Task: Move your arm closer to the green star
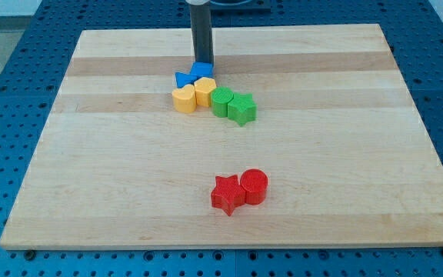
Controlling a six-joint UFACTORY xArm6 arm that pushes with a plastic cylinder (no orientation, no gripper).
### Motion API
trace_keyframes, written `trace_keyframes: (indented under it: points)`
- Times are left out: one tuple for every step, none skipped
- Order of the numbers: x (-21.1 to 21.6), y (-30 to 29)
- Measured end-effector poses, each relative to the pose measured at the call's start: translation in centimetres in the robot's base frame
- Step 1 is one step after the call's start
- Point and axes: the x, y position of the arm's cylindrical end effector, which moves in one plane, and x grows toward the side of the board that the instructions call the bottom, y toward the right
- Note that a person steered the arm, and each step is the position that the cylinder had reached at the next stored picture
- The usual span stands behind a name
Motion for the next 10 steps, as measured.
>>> trace_keyframes:
  points:
    - [0.0,0.0]
    - [0.6,1.9]
    - [2.0,4.4]
    - [4.0,7.2]
    - [4.8,9.2]
    - [7.8,11.7]
    - [10.3,12.8]
    - [14.2,12.8]
    - [17.0,10.7]
    - [16.9,8.1]
